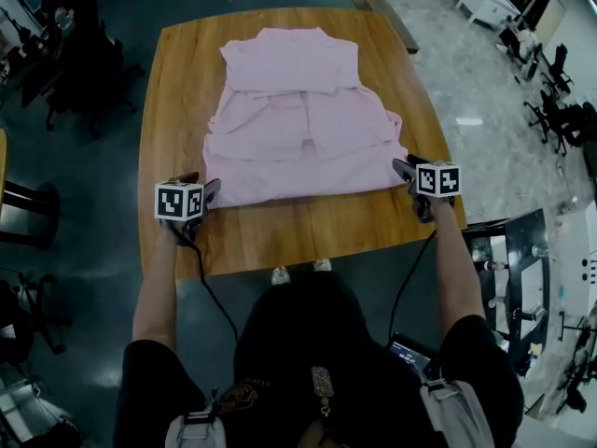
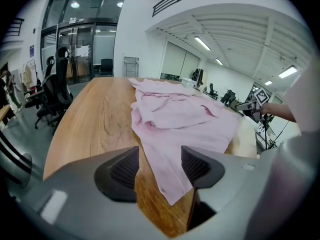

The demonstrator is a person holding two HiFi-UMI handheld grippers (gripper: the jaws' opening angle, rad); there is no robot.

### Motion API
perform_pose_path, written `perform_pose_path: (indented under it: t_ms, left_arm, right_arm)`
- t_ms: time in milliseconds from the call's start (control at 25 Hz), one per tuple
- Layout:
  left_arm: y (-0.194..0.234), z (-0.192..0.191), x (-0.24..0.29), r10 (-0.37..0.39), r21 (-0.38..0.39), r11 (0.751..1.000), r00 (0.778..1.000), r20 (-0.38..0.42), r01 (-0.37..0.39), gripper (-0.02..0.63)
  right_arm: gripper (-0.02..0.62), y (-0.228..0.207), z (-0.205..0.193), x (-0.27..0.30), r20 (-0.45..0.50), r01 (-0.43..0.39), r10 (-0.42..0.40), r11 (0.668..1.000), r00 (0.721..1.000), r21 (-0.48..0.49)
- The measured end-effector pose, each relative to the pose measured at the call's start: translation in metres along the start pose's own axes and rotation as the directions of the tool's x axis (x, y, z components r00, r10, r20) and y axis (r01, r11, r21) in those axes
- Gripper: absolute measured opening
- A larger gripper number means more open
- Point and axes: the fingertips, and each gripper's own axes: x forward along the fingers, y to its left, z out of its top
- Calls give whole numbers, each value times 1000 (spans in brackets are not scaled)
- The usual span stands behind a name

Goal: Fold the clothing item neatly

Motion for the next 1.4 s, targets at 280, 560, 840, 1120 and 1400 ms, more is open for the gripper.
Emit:
perform_pose_path:
  t_ms: [280,560,840,1120,1400]
  left_arm:
    - [-13,-26,-17,40,49,998,999,-3,-40,290]
    - [-42,-34,-20,170,253,952,985,30,-172,290]
    - [-79,-40,-12,175,618,777,984,-27,-121,284]
    - [-62,-59,9,169,612,791,964,-203,-9,224]
    - [-65,-62,21,77,549,819,917,-390,164,187]
  right_arm:
    - [261,14,-45,-6,-73,-14,-5,969,997,-249]
    - [261,28,-65,-4,-118,-124,74,855,990,-504]
    - [261,30,-84,5,-236,-246,116,711,965,-659]
    - [261,34,-89,21,-326,-347,169,694,930,-631]
    - [198,17,-82,27,-404,-420,202,699,892,-579]
